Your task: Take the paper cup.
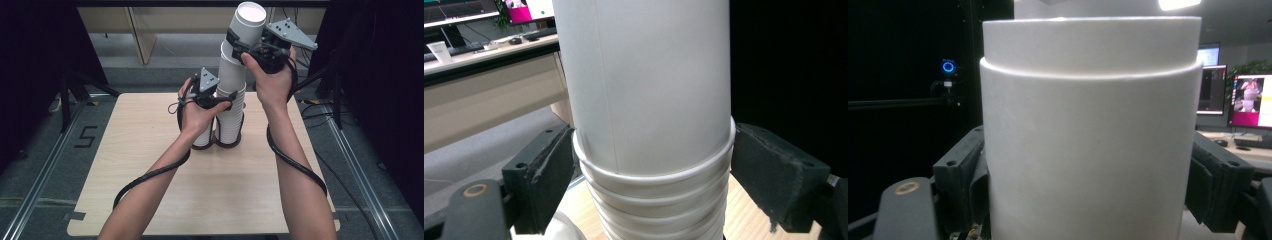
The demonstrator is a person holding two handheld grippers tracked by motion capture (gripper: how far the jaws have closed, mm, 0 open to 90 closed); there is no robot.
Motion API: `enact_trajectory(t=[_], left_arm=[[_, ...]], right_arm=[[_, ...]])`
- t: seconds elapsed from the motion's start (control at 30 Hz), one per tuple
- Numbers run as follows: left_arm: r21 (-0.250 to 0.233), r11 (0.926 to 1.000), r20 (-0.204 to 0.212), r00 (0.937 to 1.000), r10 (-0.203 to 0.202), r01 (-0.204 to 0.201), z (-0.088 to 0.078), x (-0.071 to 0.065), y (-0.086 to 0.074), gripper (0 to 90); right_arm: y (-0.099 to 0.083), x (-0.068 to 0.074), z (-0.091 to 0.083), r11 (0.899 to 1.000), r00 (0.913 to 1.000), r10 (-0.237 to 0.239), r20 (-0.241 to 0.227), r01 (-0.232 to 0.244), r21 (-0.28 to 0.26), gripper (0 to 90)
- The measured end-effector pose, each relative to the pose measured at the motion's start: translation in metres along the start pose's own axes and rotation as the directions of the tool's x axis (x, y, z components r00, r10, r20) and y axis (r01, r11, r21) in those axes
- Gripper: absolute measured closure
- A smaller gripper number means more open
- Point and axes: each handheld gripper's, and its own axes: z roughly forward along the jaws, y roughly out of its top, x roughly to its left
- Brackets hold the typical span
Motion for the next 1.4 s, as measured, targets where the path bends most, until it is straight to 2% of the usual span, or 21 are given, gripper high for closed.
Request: enact_trajectory(t=[0.1, 0.17, 0.23, 0.3, 0.33, 0.43, 0.57, 0.6, 0.63, 0.8, 0.83, 0.87, 0.93, 1.0, 1.13, 1.17, 1.2, 1.23, 1.3, 1.33, 1.4], left_arm=[[-0.012, 0.9999, 0.006, 1.0000, 0.001, -0.001, -0.004, -0.001, 0.003, 17.2], [0.018, 0.9995, 0.014, 0.9995, 0.027, -0.027, -0.010, 0.000, 0.005, 17.1], [-0.013, 0.9999, 0.017, 0.9998, -0.006, 0.006, -0.012, -0.003, 0.006, 17.0], [-0.030, 0.9995, 0.026, 0.9996, -0.013, 0.013, -0.018, -0.004, 0.008, 17.0], [-0.033, 0.9995, 0.022, 0.9997, -0.004, 0.005, -0.020, -0.004, 0.009, 17.0], [-0.050, 0.9988, 0.032, 0.9995, 0.004, -0.002, -0.032, -0.003, 0.011, 17.0], [-0.063, 0.9980, 0.040, 0.9992, -0.003, 0.005, -0.049, -0.003, 0.013, 17.0], [-0.056, 0.9984, 0.029, 0.9995, 0.010, -0.008, -0.054, -0.003, 0.014, 17.0], [-0.062, 0.9980, 0.030, 0.9994, 0.017, -0.015, -0.059, -0.004, 0.014, 16.9], [-0.086, 0.9960, 0.069, 0.9970, 0.034, -0.028, -0.086, -0.005, 0.015, 17.2], [-0.088, 0.9958, 0.077, 0.9964, 0.034, -0.028, -0.092, -0.005, 0.015, 17.6], [-0.096, 0.9951, 0.092, 0.9952, 0.033, -0.024, -0.099, -0.005, 0.013, 20.0], [-0.110, 0.9938, 0.098, 0.9948, 0.029, -0.018, -0.109, -0.005, 0.011, 24.6], [-0.121, 0.9926, 0.116, 0.9931, 0.018, -0.004, -0.118, -0.005, 0.007, 23.1], [-0.118, 0.9930, 0.116, 0.9932, 0.008, 0.006, -0.134, -0.007, -0.002, 18.6], [-0.117, 0.9931, 0.120, 0.9928, 0.009, 0.006, -0.136, -0.007, -0.004, 18.8], [-0.114, 0.9935, 0.127, 0.9918, 0.006, 0.008, -0.140, -0.009, -0.007, 18.9], [-0.110, 0.9939, 0.126, 0.9920, 0.006, 0.008, -0.142, -0.010, -0.009, 16.5], [-0.101, 0.9949, 0.127, 0.9918, 0.015, -0.002, -0.148, -0.015, -0.015, 14.9], [-0.097, 0.9953, 0.134, 0.9909, 0.017, -0.004, -0.150, -0.017, -0.018, 14.7], [-0.087, 0.9962, 0.149, 0.9887, 0.014, -0.001, -0.152, -0.020, -0.024, 14.7]], right_arm=[[0.003, -0.001, -0.009, 1.000, 1.0000, -0.009, -0.002, 0.009, -0.009, 19.5], [0.004, -0.001, -0.017, 1.000, 0.9998, -0.018, -0.004, 0.018, -0.012, 19.5], [0.005, -0.003, -0.023, 0.999, 0.9988, -0.050, 0.002, 0.050, -0.017, 19.5], [0.006, -0.001, -0.031, 0.998, 0.9980, -0.064, 0.002, 0.064, -0.005, 19.5], [0.006, -0.001, -0.035, 0.995, 0.9952, -0.097, 0.011, 0.097, -0.004, 19.5], [0.005, -0.002, -0.044, 0.990, 0.9897, -0.143, 0.004, 0.143, 0.015, 19.5], [-0.002, -0.002, -0.057, 0.970, 0.9714, -0.237, 0.014, 0.236, 0.063, 19.5], [-0.005, -0.002, -0.059, 0.969, 0.9719, -0.235, 0.006, 0.234, 0.072, 19.5], [-0.007, -0.003, -0.062, 0.962, 0.9644, -0.264, 0.001, 0.264, 0.071, 19.5], [-0.024, 0.000, -0.077, 0.938, 0.9443, -0.329, -0.001, 0.327, 0.116, 19.4], [-0.027, 0.000, -0.079, 0.924, 0.9308, -0.366, -0.001, 0.363, 0.124, 19.5], [-0.032, 0.001, -0.082, 0.917, 0.9262, -0.377, -0.011, 0.375, 0.137, 19.4], [-0.042, 0.004, -0.085, 0.896, 0.9097, -0.415, -0.023, 0.412, 0.167, 19.4], [-0.055, 0.008, -0.089, 0.868, 0.8869, -0.460, -0.040, 0.459, 0.190, 19.4], [-0.075, 0.017, -0.095, 0.824, 0.8516, -0.520, -0.070, 0.521, 0.223, 19.4], [-0.082, 0.020, -0.096, 0.800, 0.8307, -0.551, -0.080, 0.553, 0.231, 19.4], [-0.086, 0.022, -0.097, 0.791, 0.8236, -0.560, -0.088, 0.564, 0.238, 19.4], [-0.093, 0.026, -0.099, 0.770, 0.8053, -0.584, -0.100, 0.589, 0.246, 19.4], [-0.103, 0.030, -0.100, 0.739, 0.7791, -0.616, -0.116, 0.623, 0.258, 19.4], [-0.110, 0.033, -0.101, 0.717, 0.7608, -0.636, -0.129, 0.644, 0.266, 19.4], [-0.120, 0.037, -0.102, 0.683, 0.7308, -0.668, -0.142, 0.677, 0.275, 19.4]])
